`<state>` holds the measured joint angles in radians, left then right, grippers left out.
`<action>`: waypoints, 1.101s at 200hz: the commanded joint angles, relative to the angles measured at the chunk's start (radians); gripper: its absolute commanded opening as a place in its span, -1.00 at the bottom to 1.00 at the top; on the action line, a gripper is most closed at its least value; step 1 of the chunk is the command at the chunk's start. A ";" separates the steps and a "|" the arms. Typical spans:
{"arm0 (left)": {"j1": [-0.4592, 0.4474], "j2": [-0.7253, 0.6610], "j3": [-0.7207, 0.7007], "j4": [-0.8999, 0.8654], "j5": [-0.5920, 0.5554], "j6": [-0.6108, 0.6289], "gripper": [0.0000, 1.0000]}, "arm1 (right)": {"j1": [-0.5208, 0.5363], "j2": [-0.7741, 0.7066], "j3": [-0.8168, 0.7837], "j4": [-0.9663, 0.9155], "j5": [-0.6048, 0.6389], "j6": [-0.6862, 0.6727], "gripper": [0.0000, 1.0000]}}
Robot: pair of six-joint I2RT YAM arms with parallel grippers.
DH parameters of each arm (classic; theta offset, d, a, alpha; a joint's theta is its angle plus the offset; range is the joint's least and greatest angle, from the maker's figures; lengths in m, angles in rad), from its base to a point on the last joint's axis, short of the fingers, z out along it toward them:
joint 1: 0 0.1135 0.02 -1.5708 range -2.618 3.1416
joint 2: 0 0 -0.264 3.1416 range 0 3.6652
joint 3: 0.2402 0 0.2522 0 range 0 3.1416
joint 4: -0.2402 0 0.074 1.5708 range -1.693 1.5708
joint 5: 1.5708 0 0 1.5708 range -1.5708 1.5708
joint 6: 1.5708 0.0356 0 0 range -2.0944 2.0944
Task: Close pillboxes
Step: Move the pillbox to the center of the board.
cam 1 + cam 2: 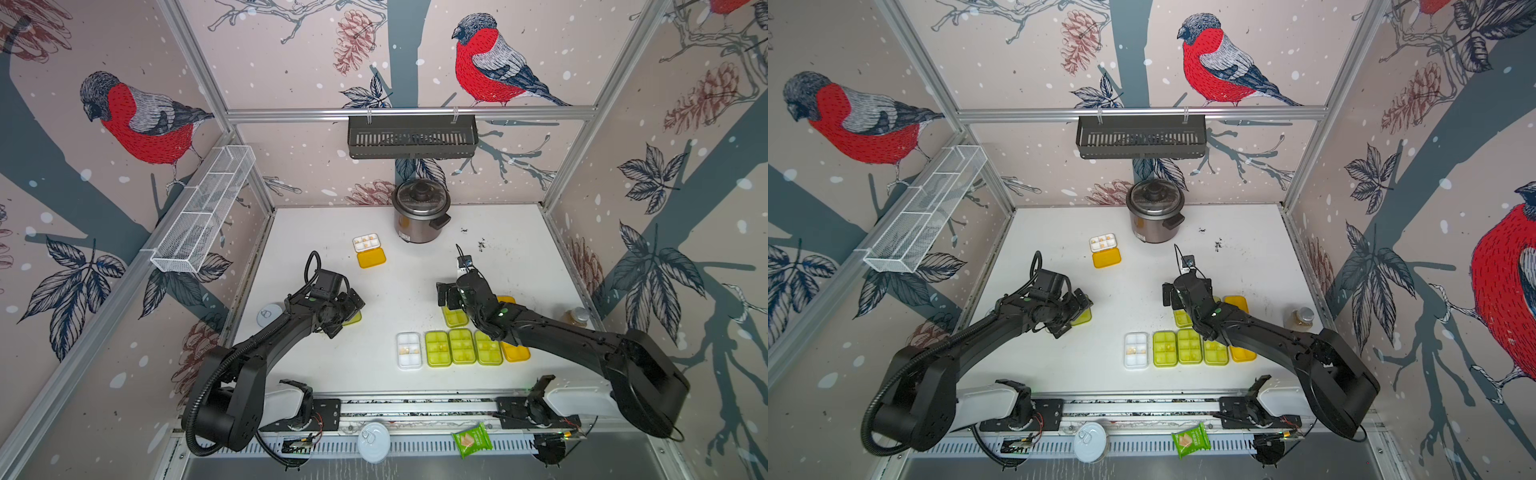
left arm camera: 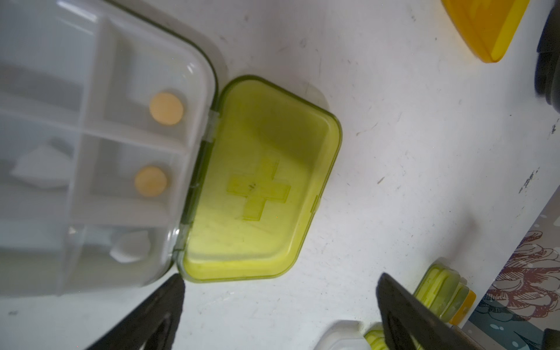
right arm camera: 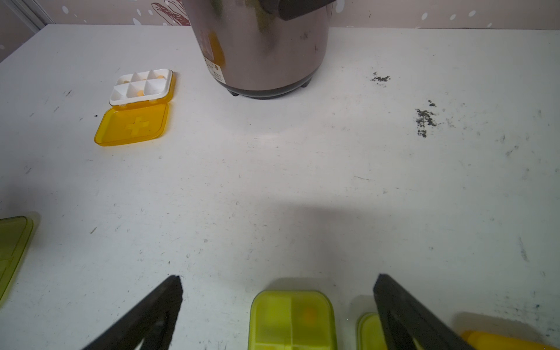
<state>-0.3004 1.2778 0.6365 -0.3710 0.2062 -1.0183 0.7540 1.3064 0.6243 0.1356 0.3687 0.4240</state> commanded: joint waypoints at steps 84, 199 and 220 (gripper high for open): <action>0.157 -0.060 0.224 -0.189 -0.003 0.288 0.93 | 0.025 0.160 0.163 -0.108 -0.281 -0.017 0.77; 0.497 0.180 0.204 -0.099 0.070 0.380 0.93 | 0.148 0.610 0.604 -0.083 -0.766 0.229 0.39; 0.507 0.199 0.196 -0.077 0.125 0.395 0.93 | 0.145 0.659 0.620 -0.024 -0.841 0.290 0.39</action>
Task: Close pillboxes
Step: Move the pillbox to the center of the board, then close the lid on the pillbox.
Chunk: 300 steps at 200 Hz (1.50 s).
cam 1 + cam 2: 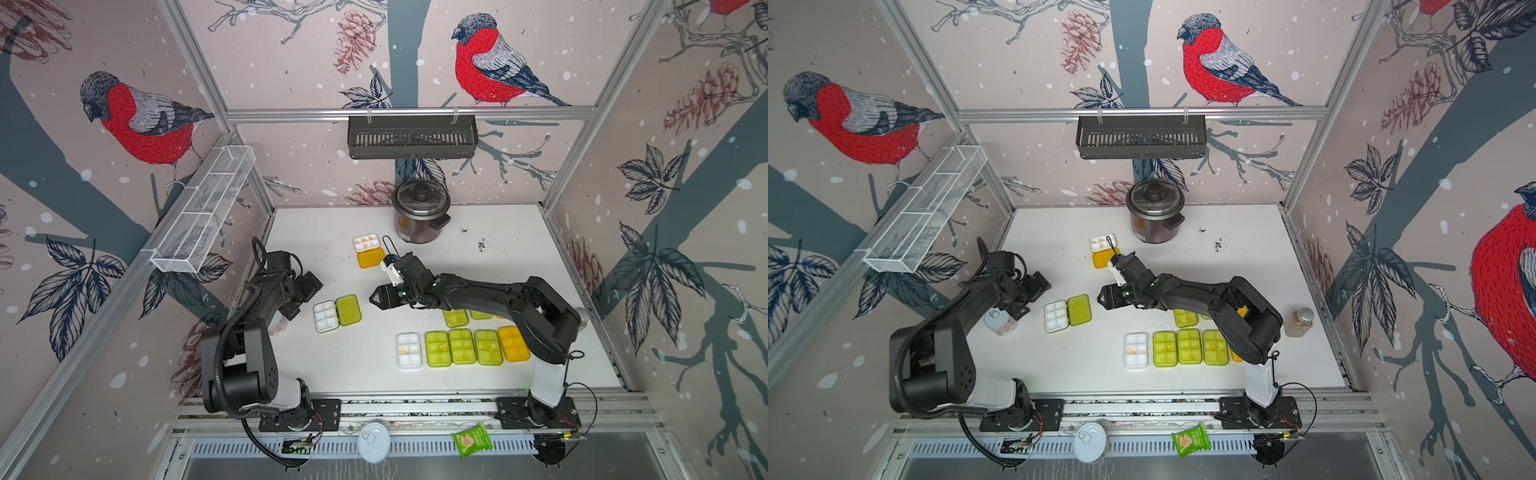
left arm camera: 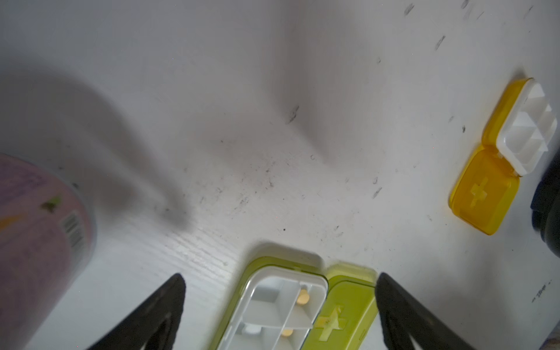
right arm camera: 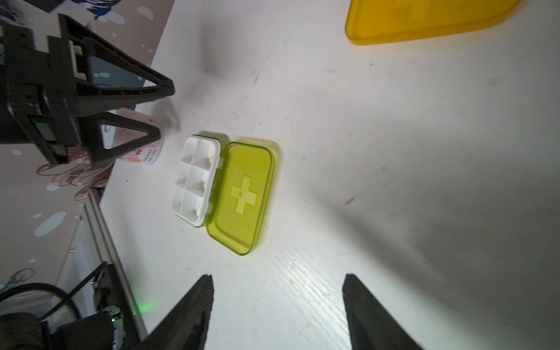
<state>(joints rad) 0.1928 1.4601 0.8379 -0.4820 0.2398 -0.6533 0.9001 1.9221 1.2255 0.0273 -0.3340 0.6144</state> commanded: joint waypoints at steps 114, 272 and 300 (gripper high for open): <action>-0.009 0.083 -0.051 0.047 0.202 0.069 0.93 | -0.002 0.165 0.027 0.273 -0.236 0.298 0.40; -0.098 0.081 -0.053 0.062 0.275 0.089 0.93 | -0.004 0.150 -0.045 0.303 -0.145 0.423 0.52; -0.099 0.080 -0.053 0.063 0.269 0.082 0.94 | -0.005 0.159 -0.057 0.328 -0.125 0.458 0.52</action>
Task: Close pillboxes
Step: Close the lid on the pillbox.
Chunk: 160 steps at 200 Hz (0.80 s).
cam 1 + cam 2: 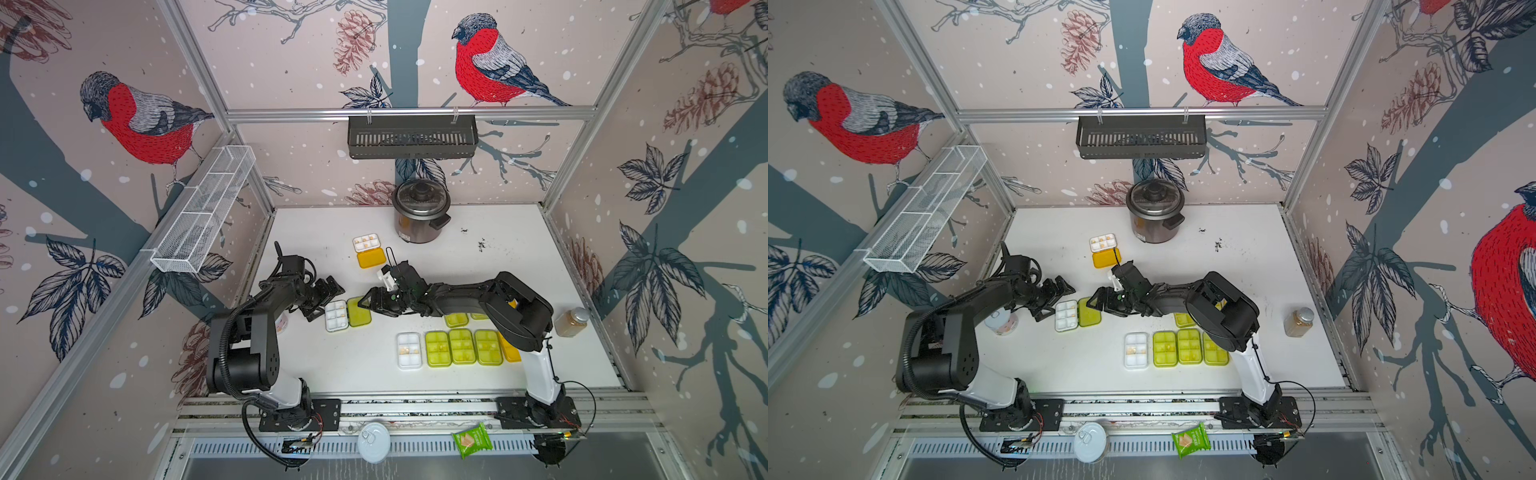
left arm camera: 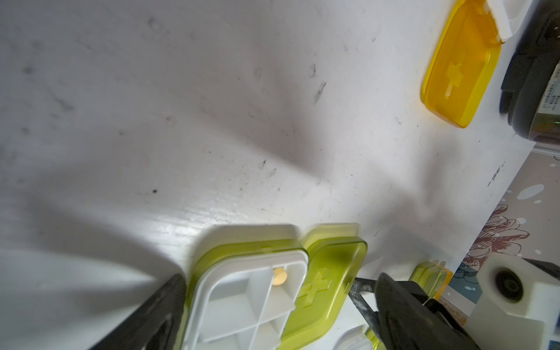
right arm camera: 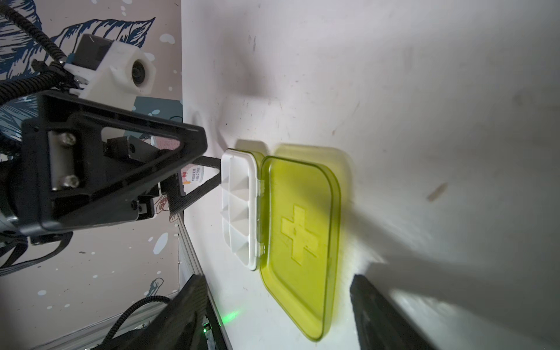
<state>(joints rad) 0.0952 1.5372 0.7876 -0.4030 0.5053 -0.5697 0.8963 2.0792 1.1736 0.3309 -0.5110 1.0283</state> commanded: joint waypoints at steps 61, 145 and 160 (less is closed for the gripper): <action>-0.002 0.011 -0.005 -0.011 0.013 -0.002 0.94 | -0.001 0.032 0.011 0.091 0.006 0.099 0.51; -0.004 0.022 -0.004 -0.004 0.028 -0.001 0.93 | 0.004 0.002 0.013 0.173 -0.090 0.088 0.50; -0.003 0.023 -0.005 -0.002 0.030 -0.001 0.93 | 0.007 -0.001 0.014 0.167 -0.091 0.080 0.50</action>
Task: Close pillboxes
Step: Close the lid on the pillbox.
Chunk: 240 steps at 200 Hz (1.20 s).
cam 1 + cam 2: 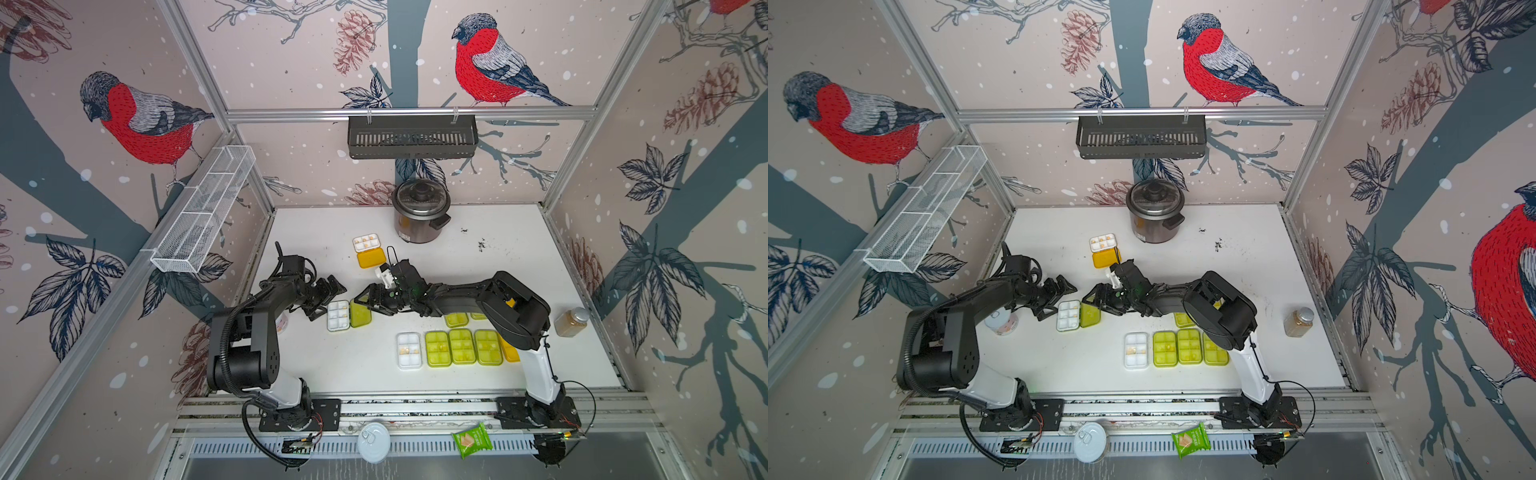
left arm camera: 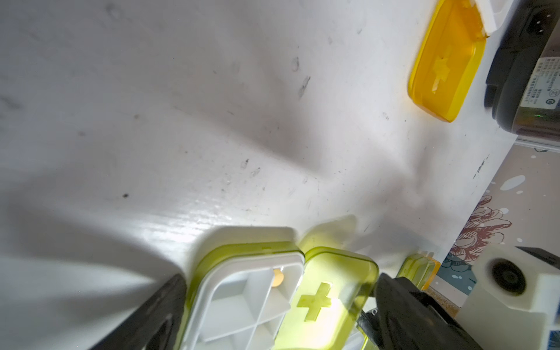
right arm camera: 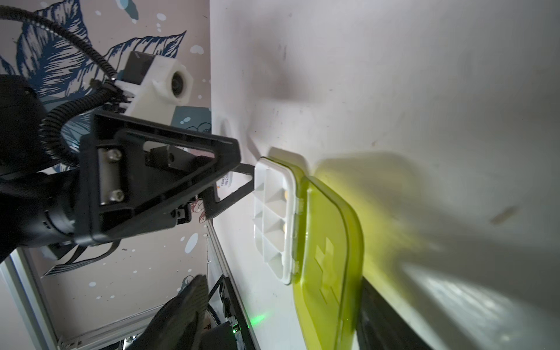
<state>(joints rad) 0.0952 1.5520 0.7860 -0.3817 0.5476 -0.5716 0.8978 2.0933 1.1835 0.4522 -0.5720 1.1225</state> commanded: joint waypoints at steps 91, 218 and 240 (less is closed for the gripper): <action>0.000 0.026 -0.012 0.030 0.133 -0.015 0.93 | 0.012 -0.024 0.041 -0.003 -0.022 -0.056 0.49; 0.157 -0.095 -0.051 0.070 0.104 -0.058 0.94 | 0.033 0.053 0.147 -0.082 -0.036 -0.085 0.50; 0.158 -0.086 -0.052 0.076 0.126 -0.059 0.93 | 0.033 0.059 0.168 -0.114 -0.031 -0.099 0.51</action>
<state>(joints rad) 0.2497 1.4628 0.7353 -0.3202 0.6537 -0.6285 0.9283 2.1445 1.3277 0.3744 -0.5980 1.0473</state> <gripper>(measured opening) 0.970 0.751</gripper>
